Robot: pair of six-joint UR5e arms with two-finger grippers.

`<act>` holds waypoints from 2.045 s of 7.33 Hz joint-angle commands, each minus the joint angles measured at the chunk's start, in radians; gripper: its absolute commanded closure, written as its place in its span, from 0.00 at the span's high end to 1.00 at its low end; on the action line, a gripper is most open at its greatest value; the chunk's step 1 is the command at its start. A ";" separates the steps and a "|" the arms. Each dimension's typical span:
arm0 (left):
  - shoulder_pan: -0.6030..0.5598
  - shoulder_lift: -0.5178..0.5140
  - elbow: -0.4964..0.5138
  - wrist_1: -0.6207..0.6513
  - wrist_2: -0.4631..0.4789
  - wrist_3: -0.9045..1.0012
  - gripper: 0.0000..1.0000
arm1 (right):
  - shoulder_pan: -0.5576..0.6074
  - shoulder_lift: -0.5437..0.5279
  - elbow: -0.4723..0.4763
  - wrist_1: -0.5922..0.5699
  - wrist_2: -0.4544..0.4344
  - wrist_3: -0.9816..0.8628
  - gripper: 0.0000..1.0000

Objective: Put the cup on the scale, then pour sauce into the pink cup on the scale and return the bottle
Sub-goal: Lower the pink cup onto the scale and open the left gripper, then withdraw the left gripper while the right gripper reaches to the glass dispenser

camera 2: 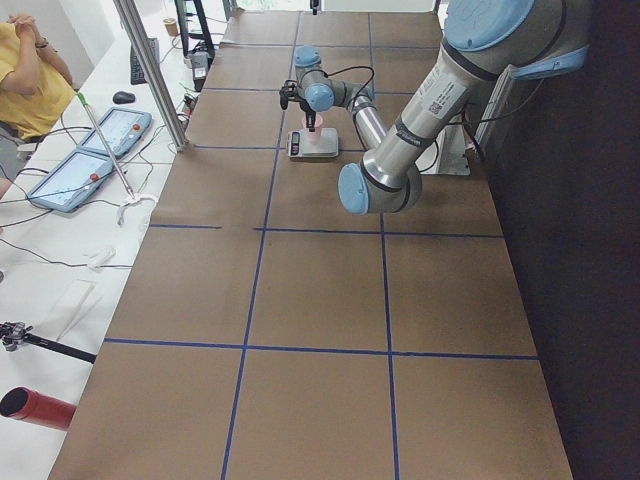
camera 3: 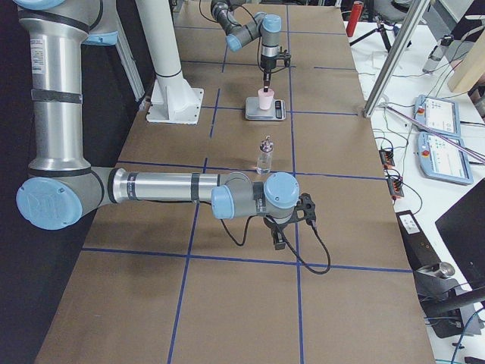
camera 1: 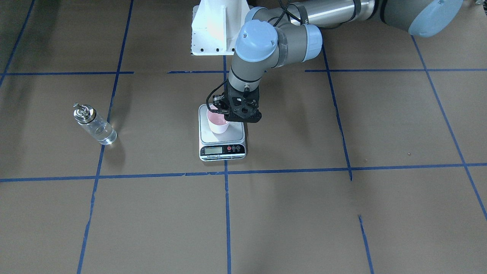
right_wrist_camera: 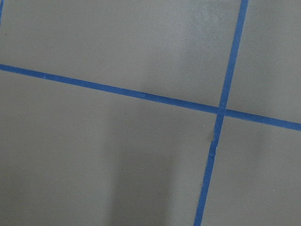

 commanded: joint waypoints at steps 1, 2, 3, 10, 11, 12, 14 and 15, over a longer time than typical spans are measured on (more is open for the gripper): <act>0.000 0.001 -0.001 -0.001 0.000 -0.033 0.00 | 0.000 0.000 0.000 0.000 0.000 0.000 1.00; 0.000 -0.001 -0.002 -0.001 0.000 -0.044 0.10 | -0.005 0.000 0.000 0.000 -0.002 0.000 1.00; 0.000 0.004 -0.002 -0.002 0.002 -0.044 0.34 | -0.005 0.000 0.000 0.000 -0.002 0.000 1.00; -0.079 0.152 -0.289 -0.002 -0.011 -0.037 0.50 | -0.113 -0.035 0.083 0.279 -0.034 0.210 1.00; -0.096 0.152 -0.289 -0.002 -0.011 -0.037 0.50 | -0.196 -0.087 0.081 0.566 -0.129 0.415 1.00; -0.116 0.160 -0.292 0.001 -0.009 -0.038 0.50 | -0.275 -0.127 0.083 0.736 -0.143 0.546 0.99; -0.149 0.252 -0.367 -0.001 -0.009 -0.035 0.50 | -0.430 -0.182 0.222 0.776 -0.232 0.852 1.00; -0.162 0.307 -0.420 -0.002 -0.009 -0.035 0.50 | -0.572 -0.237 0.318 0.776 -0.376 0.935 1.00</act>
